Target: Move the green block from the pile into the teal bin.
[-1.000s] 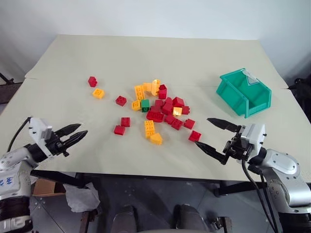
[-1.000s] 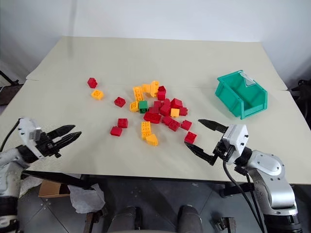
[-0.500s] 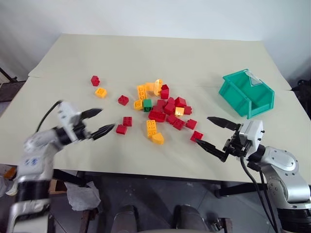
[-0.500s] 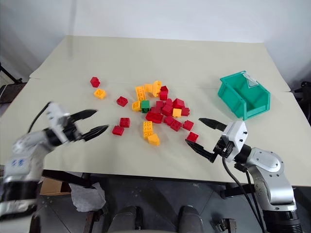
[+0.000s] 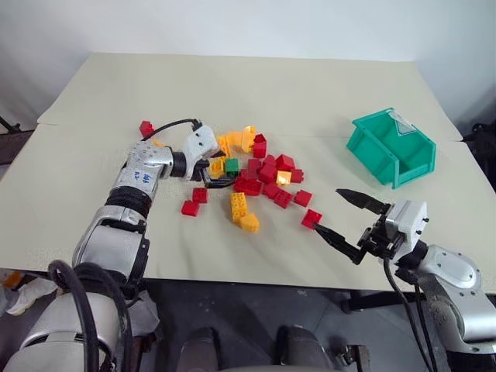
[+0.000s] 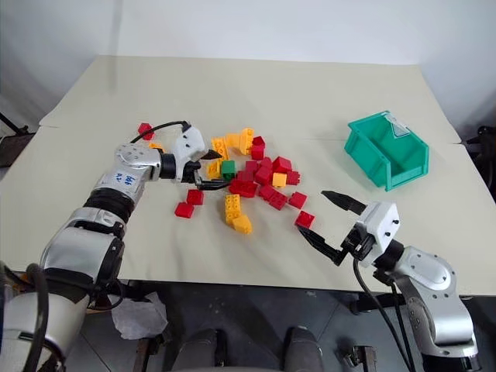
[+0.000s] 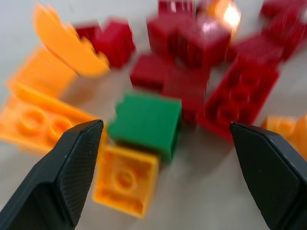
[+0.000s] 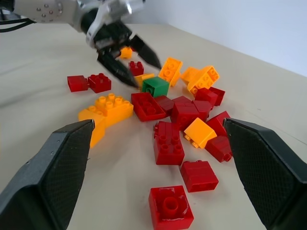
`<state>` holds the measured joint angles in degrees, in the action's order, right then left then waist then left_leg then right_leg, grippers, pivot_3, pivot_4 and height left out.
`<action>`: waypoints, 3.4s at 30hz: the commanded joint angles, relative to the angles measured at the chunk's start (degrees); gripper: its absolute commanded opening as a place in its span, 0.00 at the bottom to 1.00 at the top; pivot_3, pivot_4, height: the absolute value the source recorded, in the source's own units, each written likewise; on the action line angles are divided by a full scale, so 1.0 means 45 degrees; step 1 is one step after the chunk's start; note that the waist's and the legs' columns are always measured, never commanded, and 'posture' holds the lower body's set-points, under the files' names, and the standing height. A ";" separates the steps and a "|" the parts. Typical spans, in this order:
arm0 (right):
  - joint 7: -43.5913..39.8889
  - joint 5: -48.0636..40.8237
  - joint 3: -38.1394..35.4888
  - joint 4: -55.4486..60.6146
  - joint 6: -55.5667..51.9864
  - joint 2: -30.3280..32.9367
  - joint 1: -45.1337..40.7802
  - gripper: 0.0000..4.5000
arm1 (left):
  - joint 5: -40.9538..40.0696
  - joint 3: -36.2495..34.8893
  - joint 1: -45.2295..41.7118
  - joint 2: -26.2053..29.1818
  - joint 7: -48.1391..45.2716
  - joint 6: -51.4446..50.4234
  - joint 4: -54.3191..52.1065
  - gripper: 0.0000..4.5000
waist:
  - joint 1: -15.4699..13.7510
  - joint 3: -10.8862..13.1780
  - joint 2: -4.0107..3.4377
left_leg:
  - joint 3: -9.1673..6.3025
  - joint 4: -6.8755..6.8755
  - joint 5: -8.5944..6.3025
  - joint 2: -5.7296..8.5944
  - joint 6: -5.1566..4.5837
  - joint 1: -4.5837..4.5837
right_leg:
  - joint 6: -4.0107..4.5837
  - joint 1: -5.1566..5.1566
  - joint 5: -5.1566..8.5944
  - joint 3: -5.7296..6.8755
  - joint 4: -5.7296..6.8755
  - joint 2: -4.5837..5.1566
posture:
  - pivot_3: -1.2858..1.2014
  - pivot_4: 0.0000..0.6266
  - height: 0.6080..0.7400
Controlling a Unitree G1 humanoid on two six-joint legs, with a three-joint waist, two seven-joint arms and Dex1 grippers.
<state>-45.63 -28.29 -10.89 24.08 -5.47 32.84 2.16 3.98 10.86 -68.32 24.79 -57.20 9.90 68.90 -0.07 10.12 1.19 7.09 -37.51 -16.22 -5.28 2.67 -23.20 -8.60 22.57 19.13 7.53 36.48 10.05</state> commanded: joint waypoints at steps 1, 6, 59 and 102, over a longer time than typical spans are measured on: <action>0.0673 -0.0130 -0.0710 0.1053 0.0017 -0.0134 0.0505 1.00 | 0.0492 -0.0081 -0.0867 -0.0198 0.0436 0.0400 0.0717 1.00 | -0.0031 0.0006 0.0010 | -0.0002 -0.0002 0.0000 0.0000 0.0000 0.0000 | 0.0000 -0.0001 0.0000 0.0001 0.0001 0.0000 | 0.52 0.24 1.00; 0.1271 0.0052 -0.0666 0.1672 0.0070 -0.0347 0.1151 1.00 | 0.0760 -0.0292 -0.1251 -0.0755 0.0797 0.0165 0.1286 1.00 | -0.0087 0.0010 0.0016 | -0.0004 -0.0005 0.0000 0.0000 -0.0001 0.0000 | 0.0000 -0.0005 0.0000 -0.0002 0.0000 0.0001 | 0.52 0.24 1.00; 0.2756 0.0256 -0.0910 0.2977 0.0014 -0.0668 0.2176 1.00 | 0.1709 -0.1686 -0.0819 -0.2140 0.3630 -0.1916 0.1886 0.99 | -0.0274 0.0008 0.0023 | -0.0010 -0.0046 -0.0001 0.0000 -0.0002 0.0005 | 0.0000 -0.0023 0.0000 -0.0007 0.0017 0.0000 | 0.52 0.24 1.00; 0.3147 0.0305 -0.3469 0.4686 0.0343 -0.1978 0.6620 1.00 | 0.0659 -0.0542 -0.1030 -0.8033 -0.0660 0.0959 0.1021 0.63 | -0.0232 -0.0002 0.0023 | -0.0010 -0.0094 -0.0023 0.0000 -0.0035 0.0000 | 0.0002 -0.0020 0.0002 -0.0033 -0.0003 0.0001 | 0.52 0.24 1.00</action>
<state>-32.69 -26.90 -25.34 42.52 -5.84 24.70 31.35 6.42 7.99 -73.15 -7.92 -62.76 14.20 73.74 -1.12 10.11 1.29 7.05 -37.94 -16.33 -5.28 2.50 -23.21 -8.59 22.48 19.13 7.38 36.48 10.05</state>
